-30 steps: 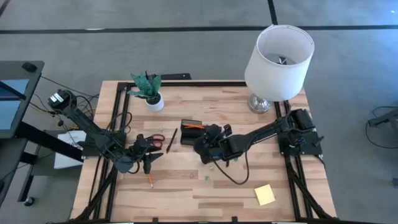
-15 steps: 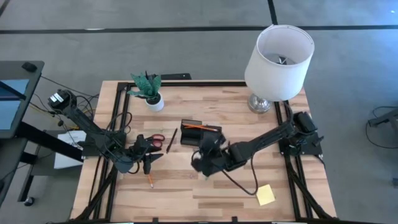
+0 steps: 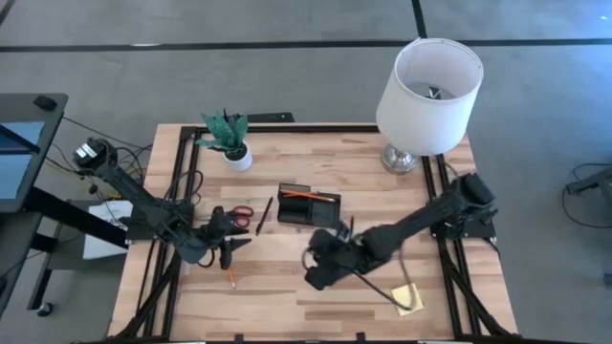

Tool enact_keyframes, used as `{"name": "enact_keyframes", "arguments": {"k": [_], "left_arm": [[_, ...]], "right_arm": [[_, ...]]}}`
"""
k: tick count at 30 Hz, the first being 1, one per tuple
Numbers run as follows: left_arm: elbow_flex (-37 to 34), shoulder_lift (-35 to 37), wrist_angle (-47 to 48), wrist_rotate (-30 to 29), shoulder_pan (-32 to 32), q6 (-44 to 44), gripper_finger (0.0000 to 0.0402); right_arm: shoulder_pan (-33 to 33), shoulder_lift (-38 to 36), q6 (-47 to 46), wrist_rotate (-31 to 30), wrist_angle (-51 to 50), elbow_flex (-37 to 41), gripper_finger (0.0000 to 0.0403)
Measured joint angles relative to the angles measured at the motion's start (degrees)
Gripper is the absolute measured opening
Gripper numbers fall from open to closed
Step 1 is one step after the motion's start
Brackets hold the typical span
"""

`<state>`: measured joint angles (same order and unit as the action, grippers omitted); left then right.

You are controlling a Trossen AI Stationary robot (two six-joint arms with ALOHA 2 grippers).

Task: Pick and place office supplies into organizer
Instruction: Put the bottom orange pencil into the black desk organizer

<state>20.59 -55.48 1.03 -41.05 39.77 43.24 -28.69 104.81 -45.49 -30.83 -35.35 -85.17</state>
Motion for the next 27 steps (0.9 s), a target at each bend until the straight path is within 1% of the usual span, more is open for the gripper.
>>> {"name": "enact_keyframes", "arguments": {"k": [2, 3, 5, 6, 8, 10, 12, 15, 16, 19, 21, 24, 27], "left_arm": [[0.0, 0.0, -6.7, 3.5, -1.0, -8.5, 0.0137], [0.0, 0.0, -11.4, 5.2, -1.7, -13.4, 0.0137], [1.8, 0.0, -18.0, 8.1, -3.4, -24.9, 0.0137], [3.7, 0.0, -19.0, 9.6, -4.5, -30.0, 0.0137], [8.8, -0.2, -15.9, 11.3, -6.9, -37.8, 0.0137], [14.8, -2.1, -8.4, 11.5, -10.2, -42.4, 0.0137], [21.1, -5.5, -0.3, 12.4, -13.9, -45.0, 0.0137], [30.0, -12.8, 7.0, 15.9, -19.6, -48.1, 0.0137], [32.6, -15.6, 9.2, 17.8, -21.4, -49.0, 0.0137], [40.2, -23.9, 14.4, 25.8, -26.6, -51.0, 0.0138], [44.8, -28.9, 15.4, 29.9, -29.3, -53.5, 0.0139], [51.4, -34.7, 17.8, 32.4, -32.2, -57.2, 0.0146], [56.9, -39.0, 21.3, 32.9, -34.2, -60.5, 0.0157]], "right_arm": [[-3.4, -3.4, -1.8, -6.0, -5.5, 0.0, 0.0], [-5.2, -4.9, -4.3, -9.5, -7.6, 0.0, 0.0], [-9.4, -7.7, -10.2, -17.8, -13.2, 0.0, 0.0], [-11.4, -8.5, -12.5, -22.3, -15.2, 0.0, 0.0], [-15.0, -9.5, -15.6, -29.7, -19.2, 0.0, 0.0], [-18.0, -9.1, -18.0, -34.3, -22.0, 0.0, 0.0], [-20.3, -8.1, -20.0, -35.6, -23.3, 0.0, 0.0], [-22.3, -5.4, -22.3, -36.1, -23.1, 0.2, 0.0], [-22.7, -4.3, -23.0, -36.5, -23.0, 0.3, 0.0], [-22.8, -1.1, -25.2, -36.6, -23.0, 0.3, 0.0], [-23.0, 0.5, -26.7, -35.8, -23.1, 0.3, 0.0], [-23.2, 1.4, -27.6, -32.4, -24.1, 0.3, 0.0], [-24.1, 0.5, -33.6, -30.7, -27.0, 0.3, 0.0]]}}
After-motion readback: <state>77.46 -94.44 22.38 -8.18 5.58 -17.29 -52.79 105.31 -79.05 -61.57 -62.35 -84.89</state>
